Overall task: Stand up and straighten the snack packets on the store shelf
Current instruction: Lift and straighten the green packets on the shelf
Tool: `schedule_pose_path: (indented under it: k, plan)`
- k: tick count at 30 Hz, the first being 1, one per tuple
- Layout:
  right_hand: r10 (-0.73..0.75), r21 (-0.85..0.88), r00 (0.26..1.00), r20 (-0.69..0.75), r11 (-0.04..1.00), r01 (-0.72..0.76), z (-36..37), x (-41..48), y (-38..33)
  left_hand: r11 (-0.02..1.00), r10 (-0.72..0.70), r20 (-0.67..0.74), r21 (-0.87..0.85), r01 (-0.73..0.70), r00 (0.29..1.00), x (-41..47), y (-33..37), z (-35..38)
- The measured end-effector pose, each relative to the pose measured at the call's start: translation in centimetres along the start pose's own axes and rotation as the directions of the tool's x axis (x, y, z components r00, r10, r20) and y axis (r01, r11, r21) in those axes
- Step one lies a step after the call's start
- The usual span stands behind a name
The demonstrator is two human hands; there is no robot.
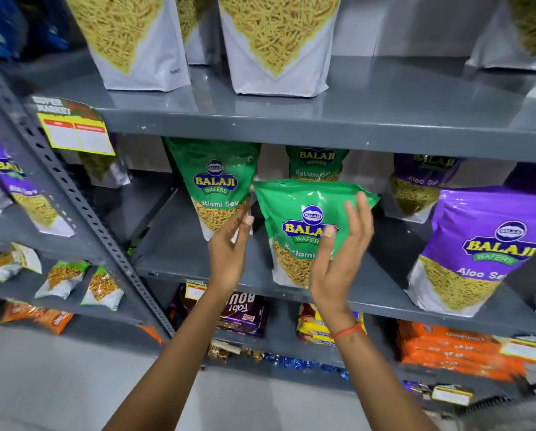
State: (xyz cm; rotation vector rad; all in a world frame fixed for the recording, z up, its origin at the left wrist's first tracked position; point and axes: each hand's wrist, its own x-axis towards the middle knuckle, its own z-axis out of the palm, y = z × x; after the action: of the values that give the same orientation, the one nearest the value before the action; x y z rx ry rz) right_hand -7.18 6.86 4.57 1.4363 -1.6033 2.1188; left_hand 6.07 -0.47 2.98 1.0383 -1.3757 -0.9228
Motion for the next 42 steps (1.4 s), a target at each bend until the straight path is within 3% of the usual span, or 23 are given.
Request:
schedule_pose_path:
  k: [5, 10, 12, 15, 19, 24, 28, 42]
  plan:
    - [-0.068, 0.09, 0.973, 0.219, 0.995, 0.05, 6.3, -2.4, -2.1, 0.998, 0.056, -0.082, 0.002, -0.056, 0.995, 1.6, -0.8, -2.8]
    - [0.209, 0.033, 0.919, 0.334, 0.972, -0.233, 14.6, -5.1, 0.4, 0.98, -0.08, -0.018, 0.181, 0.082, 0.997, 6.6, -5.7, -7.1]
    - [0.342, -0.055, 0.857, 0.385, 0.936, -0.349, 17.5, -6.0, 2.6, 0.964, -0.213, 0.073, 0.179, 0.197, 0.974, 8.7, -8.1, -8.7]
    - [0.533, -0.162, 0.691, 0.489, 0.834, -0.528, 19.7, -5.2, 5.2, 0.933, -0.355, 0.237, 0.144, 0.329, 0.904, 11.2, -10.6, -10.0]
    - [0.612, -0.147, 0.519, 0.597, 0.719, -0.679, 19.7, -4.4, 8.4, 0.927, -0.364, 0.352, 0.225, 0.299, 0.862, 12.3, -11.7, -10.5]
    - [0.614, -0.242, 0.499, 0.612, 0.746, -0.621, 17.9, -7.5, 8.9, 0.931, -0.354, 0.378, 0.233, 0.282, 0.855, 10.3, -13.7, -12.9]
    - [0.611, -0.317, 0.53, 0.588, 0.777, -0.544, 16.5, -10.0, 6.5, 0.933, -0.326, 0.328, 0.26, 0.248, 0.887, 6.4, -14.6, -15.2]
    - [0.634, -0.363, 0.553, 0.541, 0.769, -0.526, 16.2, -12.4, 3.8, 0.924, -0.359, 0.422, 0.285, 0.253, 0.833, 4.9, -12.7, -17.1]
